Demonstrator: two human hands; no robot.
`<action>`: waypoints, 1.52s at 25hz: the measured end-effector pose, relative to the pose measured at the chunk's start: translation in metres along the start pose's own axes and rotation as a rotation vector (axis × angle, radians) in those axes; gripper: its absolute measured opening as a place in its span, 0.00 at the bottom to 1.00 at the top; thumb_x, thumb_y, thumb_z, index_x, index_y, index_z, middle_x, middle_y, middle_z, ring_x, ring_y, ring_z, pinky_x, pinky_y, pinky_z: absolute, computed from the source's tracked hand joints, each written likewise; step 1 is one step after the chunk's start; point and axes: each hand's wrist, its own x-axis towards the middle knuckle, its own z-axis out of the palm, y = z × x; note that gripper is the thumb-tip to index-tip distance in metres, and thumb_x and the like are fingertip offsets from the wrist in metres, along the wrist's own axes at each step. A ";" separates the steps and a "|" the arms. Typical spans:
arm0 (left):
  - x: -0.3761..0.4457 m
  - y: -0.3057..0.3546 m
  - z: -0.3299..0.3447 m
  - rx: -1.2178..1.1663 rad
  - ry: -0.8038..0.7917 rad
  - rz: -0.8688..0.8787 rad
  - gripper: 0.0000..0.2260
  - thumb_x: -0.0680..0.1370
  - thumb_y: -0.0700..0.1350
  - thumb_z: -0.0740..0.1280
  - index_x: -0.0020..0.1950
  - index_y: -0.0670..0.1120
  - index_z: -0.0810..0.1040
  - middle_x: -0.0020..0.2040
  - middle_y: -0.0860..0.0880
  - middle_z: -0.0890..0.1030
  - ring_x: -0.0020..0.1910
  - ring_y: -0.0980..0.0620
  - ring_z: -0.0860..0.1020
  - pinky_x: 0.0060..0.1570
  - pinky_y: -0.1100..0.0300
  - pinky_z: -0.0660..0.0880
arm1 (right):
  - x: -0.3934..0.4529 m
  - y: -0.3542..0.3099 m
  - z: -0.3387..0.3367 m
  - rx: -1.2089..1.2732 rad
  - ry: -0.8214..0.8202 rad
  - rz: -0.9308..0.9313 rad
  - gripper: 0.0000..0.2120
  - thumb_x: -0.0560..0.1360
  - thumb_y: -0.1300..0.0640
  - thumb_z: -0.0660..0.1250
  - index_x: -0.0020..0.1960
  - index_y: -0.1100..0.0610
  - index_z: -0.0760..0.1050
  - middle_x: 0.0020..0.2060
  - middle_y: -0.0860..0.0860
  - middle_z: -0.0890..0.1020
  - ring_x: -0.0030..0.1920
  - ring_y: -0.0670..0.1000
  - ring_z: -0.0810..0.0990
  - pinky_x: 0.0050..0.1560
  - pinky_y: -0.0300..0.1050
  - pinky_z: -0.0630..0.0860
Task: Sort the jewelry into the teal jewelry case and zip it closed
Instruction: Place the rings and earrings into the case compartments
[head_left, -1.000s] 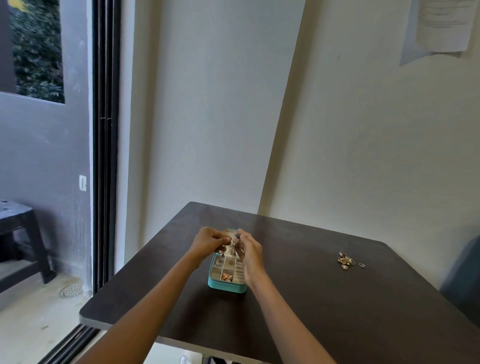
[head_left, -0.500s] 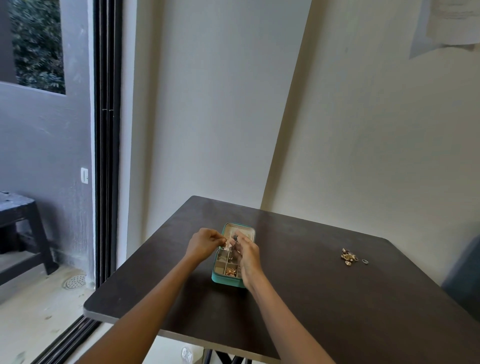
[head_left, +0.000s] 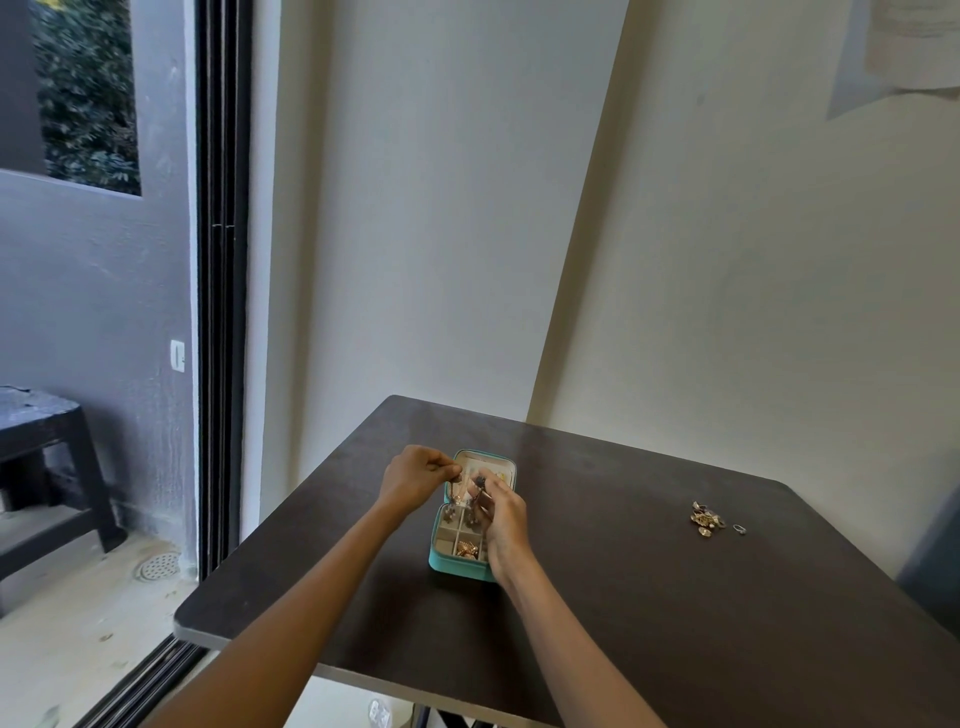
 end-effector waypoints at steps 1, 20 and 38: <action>-0.001 -0.002 0.001 -0.007 -0.002 -0.007 0.07 0.75 0.48 0.70 0.46 0.46 0.85 0.43 0.51 0.85 0.44 0.54 0.82 0.48 0.54 0.79 | -0.001 -0.001 0.000 0.000 -0.003 0.000 0.09 0.79 0.59 0.61 0.54 0.62 0.78 0.42 0.57 0.81 0.37 0.51 0.81 0.44 0.52 0.80; -0.014 -0.017 0.016 0.254 -0.021 -0.072 0.11 0.79 0.52 0.61 0.48 0.51 0.83 0.44 0.54 0.84 0.48 0.54 0.80 0.60 0.53 0.66 | 0.005 -0.011 0.012 -0.054 -0.097 -0.052 0.14 0.81 0.59 0.57 0.64 0.62 0.72 0.58 0.54 0.78 0.61 0.52 0.76 0.63 0.48 0.72; -0.020 -0.017 0.018 0.394 0.059 -0.092 0.29 0.82 0.57 0.45 0.45 0.49 0.85 0.56 0.46 0.77 0.61 0.47 0.70 0.65 0.48 0.56 | 0.008 -0.006 0.012 -1.274 -0.149 -0.213 0.19 0.77 0.59 0.54 0.27 0.55 0.65 0.27 0.50 0.70 0.31 0.50 0.68 0.35 0.47 0.67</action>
